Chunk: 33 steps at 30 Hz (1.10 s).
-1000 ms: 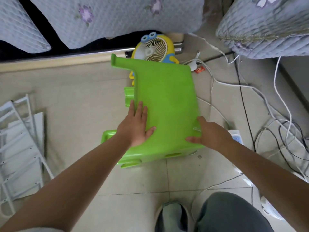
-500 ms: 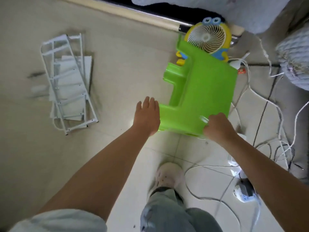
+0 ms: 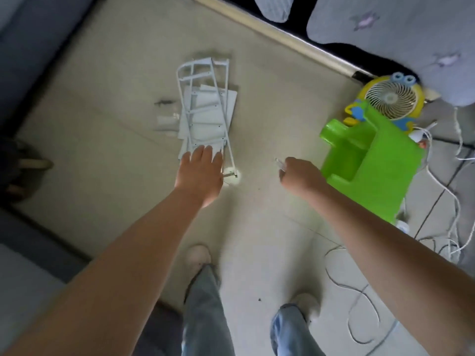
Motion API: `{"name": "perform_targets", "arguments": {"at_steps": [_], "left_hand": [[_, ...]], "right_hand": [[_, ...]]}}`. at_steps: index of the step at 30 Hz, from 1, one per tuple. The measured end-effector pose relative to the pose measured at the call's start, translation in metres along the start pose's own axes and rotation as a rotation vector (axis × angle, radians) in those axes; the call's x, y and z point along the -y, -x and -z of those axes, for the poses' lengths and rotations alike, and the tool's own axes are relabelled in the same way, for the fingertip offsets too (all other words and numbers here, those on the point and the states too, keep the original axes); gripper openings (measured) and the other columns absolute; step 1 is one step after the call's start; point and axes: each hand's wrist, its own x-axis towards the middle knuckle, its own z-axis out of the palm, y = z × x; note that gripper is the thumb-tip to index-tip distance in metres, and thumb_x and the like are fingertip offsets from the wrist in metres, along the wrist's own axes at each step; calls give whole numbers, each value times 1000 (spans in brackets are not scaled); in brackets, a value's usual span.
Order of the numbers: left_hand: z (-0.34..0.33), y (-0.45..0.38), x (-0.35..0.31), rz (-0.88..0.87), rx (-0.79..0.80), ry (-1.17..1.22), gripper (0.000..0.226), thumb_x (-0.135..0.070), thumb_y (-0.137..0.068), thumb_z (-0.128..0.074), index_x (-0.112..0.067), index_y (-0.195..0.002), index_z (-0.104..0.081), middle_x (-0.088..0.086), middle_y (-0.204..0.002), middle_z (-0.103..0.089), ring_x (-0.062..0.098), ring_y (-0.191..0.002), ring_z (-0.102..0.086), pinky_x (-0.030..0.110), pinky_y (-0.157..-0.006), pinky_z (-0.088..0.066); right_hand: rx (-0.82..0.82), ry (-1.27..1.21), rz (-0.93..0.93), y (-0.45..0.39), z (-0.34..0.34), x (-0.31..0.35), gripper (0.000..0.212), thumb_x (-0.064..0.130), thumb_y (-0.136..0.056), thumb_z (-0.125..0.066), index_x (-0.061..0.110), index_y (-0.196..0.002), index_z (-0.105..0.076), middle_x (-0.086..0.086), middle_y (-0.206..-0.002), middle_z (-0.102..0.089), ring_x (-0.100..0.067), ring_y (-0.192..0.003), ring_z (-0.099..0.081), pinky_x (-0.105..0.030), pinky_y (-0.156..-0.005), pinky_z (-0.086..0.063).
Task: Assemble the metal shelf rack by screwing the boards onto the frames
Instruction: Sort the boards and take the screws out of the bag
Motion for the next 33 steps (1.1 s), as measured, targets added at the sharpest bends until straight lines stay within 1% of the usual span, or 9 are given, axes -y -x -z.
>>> {"name": "perform_targets", "arguments": {"at_steps": [3,8,11,14,18,21,24,28,33], "left_hand": [[4,-9,52,-33,13,13,52,-32,-98,-31,-13,-145,-18,11,-150,-21,27,-140,-17,41,-112,-18],[6,-34,115,-119,49,-33,41,-27,-98,-35,-12,-136,-35,10,-144,-30,26,-136,-23,39,-110,-20],[13,-53,136,-129,61,-44,36,-25,-96,-37,-11,-129,-44,10,-137,-37,26,-132,-29,39,-108,-22],[21,-75,145,-188,61,-78,35,-25,-96,-40,-10,-126,-47,10,-136,-39,26,-130,-31,40,-107,-24],[34,-112,164,-237,59,-102,35,-24,-97,-37,-9,-127,-47,11,-136,-40,27,-130,-32,41,-108,-23],[48,-137,186,-256,53,-101,35,-22,-97,-35,-8,-126,-49,11,-137,-41,27,-129,-34,41,-108,-24],[63,-158,220,-301,42,-121,36,-22,-96,-35,-8,-125,-51,11,-136,-43,27,-126,-37,40,-105,-27],[79,-193,280,-427,96,-261,33,-19,-95,-36,-7,-122,-51,11,-132,-45,28,-125,-38,41,-105,-27],[124,-243,327,-566,28,-380,32,-17,-92,-41,-3,-119,-51,13,-124,-47,30,-118,-41,39,-97,-32]], "right_hand": [[77,-31,-16,-11,-6,60,49,48,-93,-41,3,-108,-54,-16,-113,-60,-31,-109,-55,-31,-79,-40],[125,-194,-182,-32,-14,124,67,71,-85,-26,11,-63,-47,-4,-75,-57,-26,-88,-58,-28,-70,-35],[92,-262,-206,-41,-8,143,70,67,-88,-26,6,-65,-53,-8,-75,-57,-26,-89,-56,-29,-72,-35],[73,-336,-228,-53,3,152,65,57,-94,-25,6,-59,-43,-6,-66,-47,-23,-81,-47,-28,-72,-29],[119,-437,-208,-83,10,170,44,29,-100,-24,-2,-78,-48,-20,-85,-51,-33,-86,-49,-29,-65,-30],[140,-521,-246,-103,17,195,36,27,-99,-26,5,-78,-44,-14,-81,-47,-25,-75,-43,-28,-56,-31],[119,-628,-307,-118,26,229,37,22,-96,-30,7,-64,-41,-7,-62,-41,-21,-55,-39,-27,-51,-28],[126,-705,-436,-143,30,280,29,23,-97,-31,6,-78,-44,-12,-82,-45,-22,-80,-42,-28,-69,-32],[-66,-819,-610,-171,36,341,36,23,-98,-33,16,-63,-34,-7,-77,-50,-29,-93,-50,-26,-72,-31]]}}
